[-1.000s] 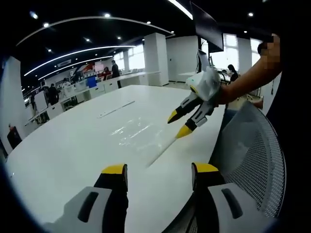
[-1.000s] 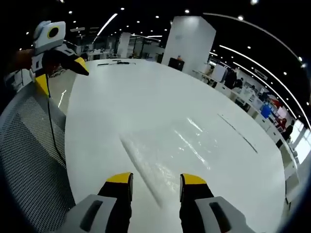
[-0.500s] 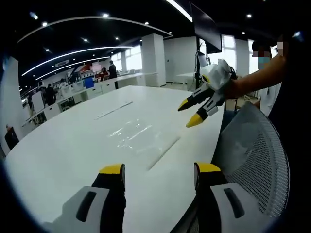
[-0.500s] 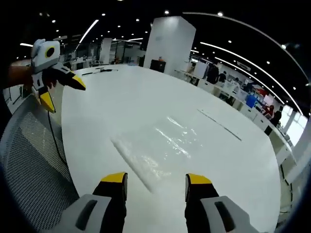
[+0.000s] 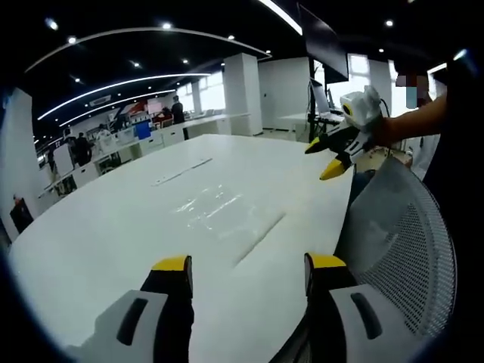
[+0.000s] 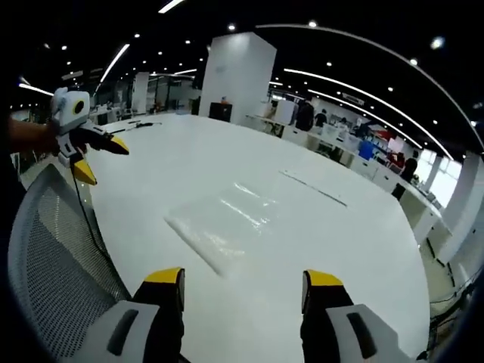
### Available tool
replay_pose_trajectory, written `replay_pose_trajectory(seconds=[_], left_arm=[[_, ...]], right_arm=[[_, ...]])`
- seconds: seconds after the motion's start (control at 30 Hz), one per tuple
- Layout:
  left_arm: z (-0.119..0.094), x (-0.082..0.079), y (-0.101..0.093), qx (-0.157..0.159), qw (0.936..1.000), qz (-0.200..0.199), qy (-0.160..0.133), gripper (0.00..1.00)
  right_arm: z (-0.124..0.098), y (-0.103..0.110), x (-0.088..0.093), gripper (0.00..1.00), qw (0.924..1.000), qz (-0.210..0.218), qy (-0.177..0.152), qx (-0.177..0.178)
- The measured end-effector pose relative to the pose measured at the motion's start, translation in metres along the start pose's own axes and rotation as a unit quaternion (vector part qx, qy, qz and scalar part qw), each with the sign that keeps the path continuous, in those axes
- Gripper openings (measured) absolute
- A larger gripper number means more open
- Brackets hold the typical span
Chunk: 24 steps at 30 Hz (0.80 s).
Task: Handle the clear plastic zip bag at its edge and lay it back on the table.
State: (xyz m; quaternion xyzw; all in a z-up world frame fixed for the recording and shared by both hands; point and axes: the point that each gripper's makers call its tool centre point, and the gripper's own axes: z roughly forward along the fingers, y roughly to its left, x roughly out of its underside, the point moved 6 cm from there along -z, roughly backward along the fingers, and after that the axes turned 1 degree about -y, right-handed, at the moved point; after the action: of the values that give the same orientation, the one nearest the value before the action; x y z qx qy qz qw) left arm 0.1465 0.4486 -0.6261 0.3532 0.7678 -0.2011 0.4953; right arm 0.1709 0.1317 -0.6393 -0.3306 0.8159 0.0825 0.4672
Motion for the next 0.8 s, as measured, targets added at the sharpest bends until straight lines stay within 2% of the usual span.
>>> replay_pose_trajectory(seconds=[0.23,0.33,0.47,0.53,0.6,0.7,0.8], left_arm=[[-0.001,0.001,-0.009,0.016,0.9998,-0.007,-0.004,0.66],[-0.002,0.007,-0.01,0.016,0.9998,-0.003,0.013,0.65],[-0.005,0.008,-0.013,0.008,0.9998,-0.016,-0.002,0.69],[-0.007,0.008,-0.015,-0.004,0.9999,-0.005,-0.01,0.74],[-0.008,0.01,-0.019,-0.003,0.9999,-0.005,-0.011,0.77],[-0.011,0.014,-0.025,0.004,0.9996,-0.018,-0.022,0.77],[-0.015,0.016,-0.028,0.005,0.9996,-0.014,-0.022,0.77]], right_arm=[[-0.015,0.006,0.006,0.76,0.9996,0.015,-0.024,-0.008],[-0.018,0.009,0.012,0.81,0.9993,0.02,-0.03,-0.008],[-0.023,0.014,0.015,0.83,0.999,0.027,-0.036,-0.003],[-0.026,0.015,0.018,0.86,0.9986,0.035,-0.039,-0.001],[-0.029,0.017,0.02,0.88,0.9981,0.044,-0.043,-0.001],[-0.033,0.02,0.023,0.9,0.9976,0.05,-0.047,-0.003],[-0.036,0.018,0.023,0.91,0.9972,0.052,-0.054,0.001]])
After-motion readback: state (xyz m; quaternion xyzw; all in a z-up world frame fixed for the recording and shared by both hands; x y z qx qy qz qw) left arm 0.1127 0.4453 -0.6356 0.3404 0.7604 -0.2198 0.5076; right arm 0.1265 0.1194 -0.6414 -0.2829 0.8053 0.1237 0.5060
